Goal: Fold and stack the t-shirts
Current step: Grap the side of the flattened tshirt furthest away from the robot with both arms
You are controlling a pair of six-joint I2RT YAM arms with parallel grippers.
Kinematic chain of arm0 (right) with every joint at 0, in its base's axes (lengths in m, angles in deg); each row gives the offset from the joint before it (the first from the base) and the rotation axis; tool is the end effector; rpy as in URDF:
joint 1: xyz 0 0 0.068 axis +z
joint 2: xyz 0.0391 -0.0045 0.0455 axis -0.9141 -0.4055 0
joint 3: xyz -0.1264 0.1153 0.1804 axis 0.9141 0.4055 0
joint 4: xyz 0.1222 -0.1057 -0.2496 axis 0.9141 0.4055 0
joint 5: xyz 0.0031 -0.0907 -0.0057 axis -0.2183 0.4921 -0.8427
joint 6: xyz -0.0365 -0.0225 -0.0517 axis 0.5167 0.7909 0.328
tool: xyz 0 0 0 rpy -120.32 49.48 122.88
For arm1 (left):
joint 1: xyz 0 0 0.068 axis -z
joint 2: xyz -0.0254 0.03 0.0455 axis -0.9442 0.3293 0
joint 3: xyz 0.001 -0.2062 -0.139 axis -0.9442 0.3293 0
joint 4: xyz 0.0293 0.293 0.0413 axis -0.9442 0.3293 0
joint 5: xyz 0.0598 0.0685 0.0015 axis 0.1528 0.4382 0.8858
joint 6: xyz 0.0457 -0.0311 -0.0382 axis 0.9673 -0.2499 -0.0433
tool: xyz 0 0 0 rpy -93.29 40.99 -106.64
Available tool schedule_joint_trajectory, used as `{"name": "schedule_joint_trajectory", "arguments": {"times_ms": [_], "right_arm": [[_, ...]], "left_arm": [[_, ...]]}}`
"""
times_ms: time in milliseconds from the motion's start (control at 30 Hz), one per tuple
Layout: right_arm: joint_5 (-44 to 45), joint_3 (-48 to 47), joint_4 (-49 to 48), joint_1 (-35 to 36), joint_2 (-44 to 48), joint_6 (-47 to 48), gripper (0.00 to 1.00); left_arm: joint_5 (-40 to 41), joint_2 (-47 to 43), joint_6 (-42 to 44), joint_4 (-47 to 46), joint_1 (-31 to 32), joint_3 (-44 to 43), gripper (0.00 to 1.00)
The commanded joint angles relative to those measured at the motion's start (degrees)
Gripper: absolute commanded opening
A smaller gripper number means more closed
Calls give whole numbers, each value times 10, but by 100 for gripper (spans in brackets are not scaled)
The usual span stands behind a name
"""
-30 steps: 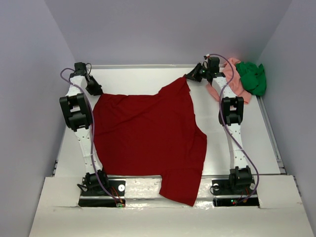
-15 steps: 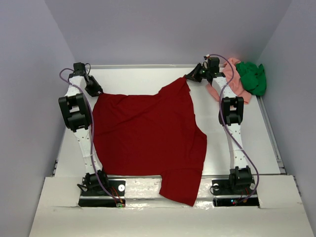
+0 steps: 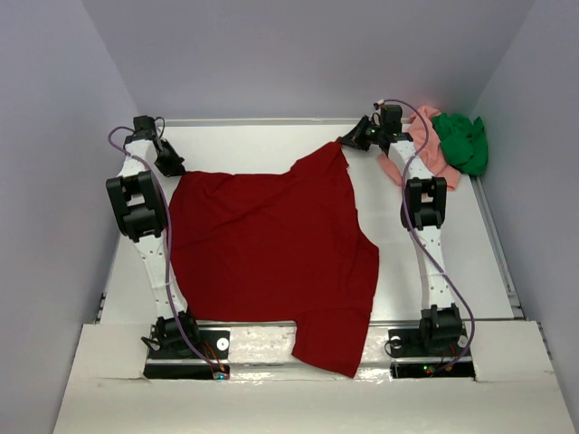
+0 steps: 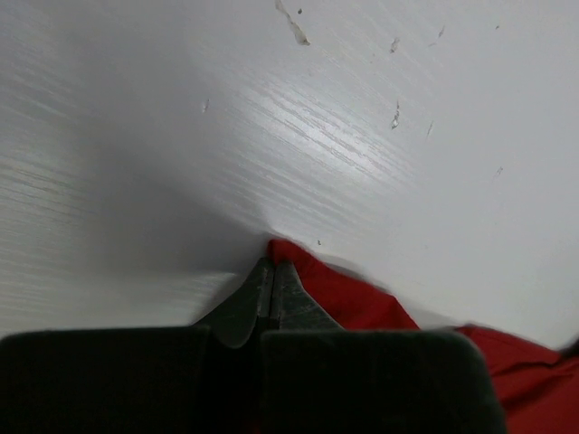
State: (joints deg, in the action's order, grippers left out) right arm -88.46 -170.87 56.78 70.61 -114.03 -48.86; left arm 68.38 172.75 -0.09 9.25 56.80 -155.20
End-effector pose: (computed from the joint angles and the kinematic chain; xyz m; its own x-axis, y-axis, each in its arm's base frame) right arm 0.6319 0.0818 0.1059 -0.7680 0.4533 -0.4524 -0.0924 0.6206 0.7786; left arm 0.5409 0.1191 0.1268 -0.7075 -0.5387 -0.4574 -0.3581 0.8313 -0.4252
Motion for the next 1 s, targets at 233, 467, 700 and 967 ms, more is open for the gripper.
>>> {"name": "schedule_joint_trajectory", "arguments": {"times_ms": [233, 467, 700, 967], "right_arm": [[-29, 5, -2, -13, 92, 7, 0], [-54, 55, 2, -13, 148, 20, 0], [-73, 102, 20, -13, 198, 34, 0], [-81, 168, 43, -13, 253, 52, 0]], "left_arm": [[8, -9, 4, 38, -4, -30, 0], [1, -36, 1, 26, -5, -5, 0], [-11, -89, -4, 25, -5, 14, 0], [-3, -128, 1, 32, -5, 19, 0]]}}
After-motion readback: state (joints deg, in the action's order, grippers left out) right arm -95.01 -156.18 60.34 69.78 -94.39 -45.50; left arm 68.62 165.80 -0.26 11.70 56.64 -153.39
